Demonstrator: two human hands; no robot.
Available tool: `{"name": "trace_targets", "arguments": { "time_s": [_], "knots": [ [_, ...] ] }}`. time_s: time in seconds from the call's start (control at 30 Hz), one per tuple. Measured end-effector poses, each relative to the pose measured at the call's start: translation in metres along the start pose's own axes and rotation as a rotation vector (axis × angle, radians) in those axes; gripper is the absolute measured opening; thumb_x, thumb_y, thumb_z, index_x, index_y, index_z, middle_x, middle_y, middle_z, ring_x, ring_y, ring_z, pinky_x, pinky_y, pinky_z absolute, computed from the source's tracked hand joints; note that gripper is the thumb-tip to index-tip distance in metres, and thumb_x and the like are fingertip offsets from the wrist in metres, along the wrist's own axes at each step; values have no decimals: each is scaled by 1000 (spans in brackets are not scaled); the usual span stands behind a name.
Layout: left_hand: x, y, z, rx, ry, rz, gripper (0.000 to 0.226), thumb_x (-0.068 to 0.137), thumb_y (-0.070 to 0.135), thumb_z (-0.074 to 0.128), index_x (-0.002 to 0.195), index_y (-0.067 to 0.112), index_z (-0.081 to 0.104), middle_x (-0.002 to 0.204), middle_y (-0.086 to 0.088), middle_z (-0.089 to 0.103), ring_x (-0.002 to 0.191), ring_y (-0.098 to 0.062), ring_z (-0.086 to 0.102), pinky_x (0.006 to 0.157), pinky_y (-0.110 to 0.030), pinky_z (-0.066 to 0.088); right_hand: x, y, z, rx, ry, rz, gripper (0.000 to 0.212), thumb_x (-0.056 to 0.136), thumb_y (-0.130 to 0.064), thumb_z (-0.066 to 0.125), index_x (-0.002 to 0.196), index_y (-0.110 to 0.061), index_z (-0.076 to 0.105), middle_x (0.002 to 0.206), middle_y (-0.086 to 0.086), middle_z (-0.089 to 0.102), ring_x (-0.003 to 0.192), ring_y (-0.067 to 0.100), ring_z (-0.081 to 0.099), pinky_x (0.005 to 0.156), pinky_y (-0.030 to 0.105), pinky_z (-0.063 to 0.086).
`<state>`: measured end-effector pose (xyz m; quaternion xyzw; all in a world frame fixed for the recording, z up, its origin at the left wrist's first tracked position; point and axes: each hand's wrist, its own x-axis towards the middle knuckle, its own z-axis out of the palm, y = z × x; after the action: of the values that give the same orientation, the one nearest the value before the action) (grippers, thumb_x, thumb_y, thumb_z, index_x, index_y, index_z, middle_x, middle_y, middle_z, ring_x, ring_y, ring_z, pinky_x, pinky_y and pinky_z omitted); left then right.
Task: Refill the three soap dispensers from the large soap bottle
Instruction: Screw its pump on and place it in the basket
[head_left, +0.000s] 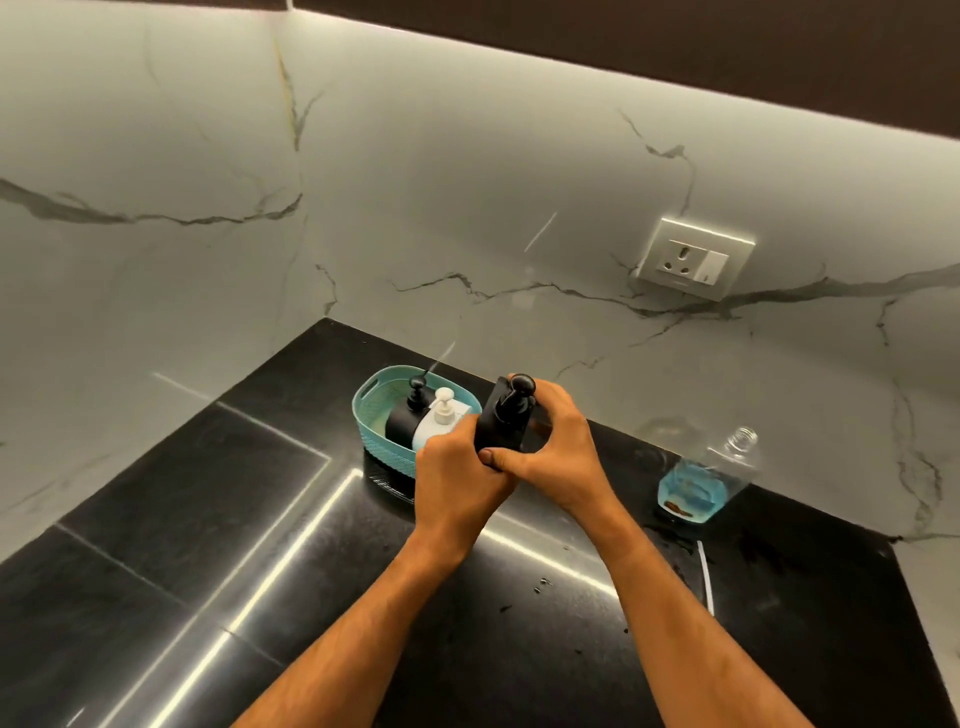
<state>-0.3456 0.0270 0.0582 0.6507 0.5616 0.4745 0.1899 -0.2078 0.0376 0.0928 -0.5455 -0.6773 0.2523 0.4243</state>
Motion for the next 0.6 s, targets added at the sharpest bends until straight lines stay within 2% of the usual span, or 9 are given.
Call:
{"name": "trace_targets", "arguments": {
  "time_s": [0.13,0.2,0.3,0.37,0.47,0.6],
  "knots": [
    [26,-12,-26,10,77,-35,19,76,31,76,91,21,68,67,12,66,60,-11,62,54,-16,45,32,-17,23,-5,28,-85,78,60,-33,97,128,-25,62,123,-7,60,113,-3,56,94,10,46],
    [42,-18,-39,-7,112,-22,21,75,28,81,92,21,71,69,10,68,63,-10,63,55,-15,44,49,-26,36,7,52,-120,79,58,-37,96,129,-25,63,120,-7,61,111,-4,57,89,7,47],
    [66,-28,-58,-58,113,-24,34,74,25,87,105,19,75,76,13,72,74,-2,69,60,-11,49,74,-35,56,17,93,-141,79,57,-40,97,127,-26,64,117,-6,62,110,9,62,90,23,56],
    [83,-37,-68,-63,97,-53,40,72,18,89,109,17,74,79,11,74,74,0,70,62,-13,54,92,-39,70,24,120,-158,78,56,-42,97,125,-26,64,113,-7,62,107,10,63,90,31,59],
    [107,-52,-75,-23,70,-104,40,72,8,87,108,15,71,79,8,73,70,-2,70,62,-23,58,116,-41,90,2,127,-178,78,57,-47,95,125,-26,64,111,-8,62,106,10,63,92,34,59],
    [132,-75,-75,22,16,-149,42,77,8,82,114,18,65,81,17,64,71,4,64,58,-9,48,148,-31,111,-63,100,-162,77,56,-46,94,124,-23,66,109,-7,62,105,12,61,91,36,58]
  ]
}}
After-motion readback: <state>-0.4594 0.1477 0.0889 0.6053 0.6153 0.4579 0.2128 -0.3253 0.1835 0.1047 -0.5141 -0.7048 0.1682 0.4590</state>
